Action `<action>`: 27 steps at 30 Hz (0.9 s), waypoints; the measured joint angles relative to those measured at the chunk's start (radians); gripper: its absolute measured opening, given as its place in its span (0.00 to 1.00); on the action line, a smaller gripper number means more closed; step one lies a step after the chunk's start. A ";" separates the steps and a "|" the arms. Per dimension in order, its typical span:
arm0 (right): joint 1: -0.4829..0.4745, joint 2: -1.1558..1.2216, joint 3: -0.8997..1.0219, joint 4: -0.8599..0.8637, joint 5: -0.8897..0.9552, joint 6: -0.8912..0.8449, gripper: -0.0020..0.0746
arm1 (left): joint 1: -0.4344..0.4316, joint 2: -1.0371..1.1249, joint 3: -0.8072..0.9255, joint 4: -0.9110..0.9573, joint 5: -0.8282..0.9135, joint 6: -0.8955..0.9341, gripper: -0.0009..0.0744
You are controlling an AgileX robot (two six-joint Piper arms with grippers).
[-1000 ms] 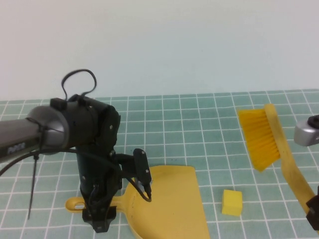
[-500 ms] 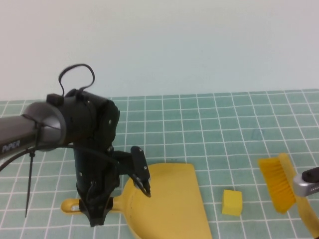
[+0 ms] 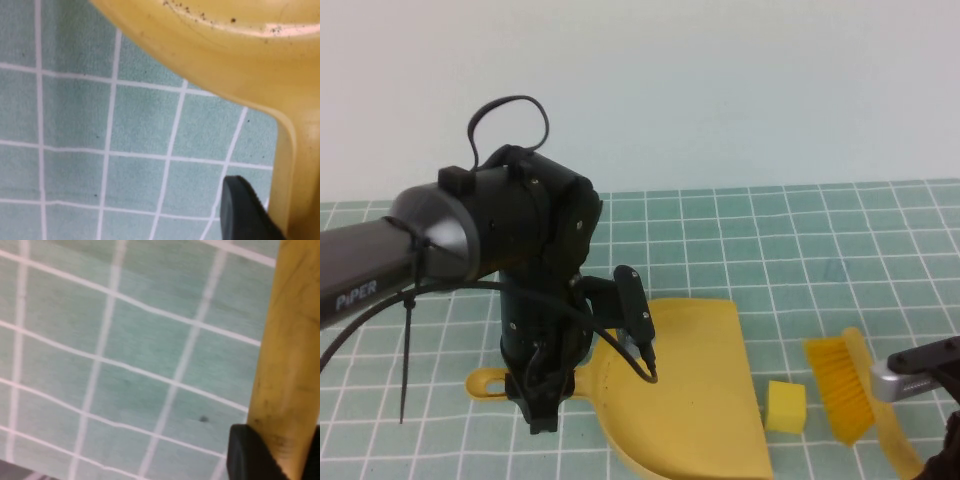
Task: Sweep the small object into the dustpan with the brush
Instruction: Sweep the small ball
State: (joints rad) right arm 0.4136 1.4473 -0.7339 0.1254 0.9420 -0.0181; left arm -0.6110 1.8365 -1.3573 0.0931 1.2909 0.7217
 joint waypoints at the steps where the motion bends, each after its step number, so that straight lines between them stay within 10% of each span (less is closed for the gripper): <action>1: 0.000 0.008 0.000 0.018 -0.008 -0.010 0.25 | 0.000 0.000 0.000 0.000 0.000 0.000 0.01; 27: 0.004 0.040 0.000 0.190 -0.017 -0.228 0.25 | -0.027 0.049 0.097 0.044 0.000 -0.025 0.01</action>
State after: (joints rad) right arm 0.4176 1.4876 -0.7339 0.3154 0.9248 -0.2464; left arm -0.6383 1.8853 -1.2605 0.1367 1.2909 0.6967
